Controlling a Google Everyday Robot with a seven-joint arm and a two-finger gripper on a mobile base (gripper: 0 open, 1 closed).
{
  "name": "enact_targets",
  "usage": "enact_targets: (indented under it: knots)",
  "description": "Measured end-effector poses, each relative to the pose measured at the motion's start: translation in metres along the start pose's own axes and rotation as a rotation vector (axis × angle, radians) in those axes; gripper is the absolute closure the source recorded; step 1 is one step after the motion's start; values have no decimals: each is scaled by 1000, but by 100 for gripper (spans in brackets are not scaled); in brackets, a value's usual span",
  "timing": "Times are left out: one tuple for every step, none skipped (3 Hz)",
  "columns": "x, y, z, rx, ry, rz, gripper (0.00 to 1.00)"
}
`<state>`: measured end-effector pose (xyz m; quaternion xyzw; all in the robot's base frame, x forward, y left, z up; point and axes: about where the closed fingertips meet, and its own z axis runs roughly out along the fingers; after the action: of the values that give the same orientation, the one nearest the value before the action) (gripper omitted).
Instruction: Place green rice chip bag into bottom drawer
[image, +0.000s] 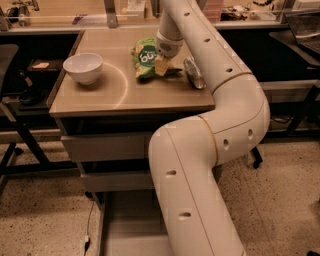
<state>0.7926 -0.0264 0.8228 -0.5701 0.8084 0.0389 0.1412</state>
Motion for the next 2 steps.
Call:
enact_targets:
  knots:
    - [-13,-5,-22,42,-59,-28,100]
    - [-8,7,-68,44,-136,-16,100]
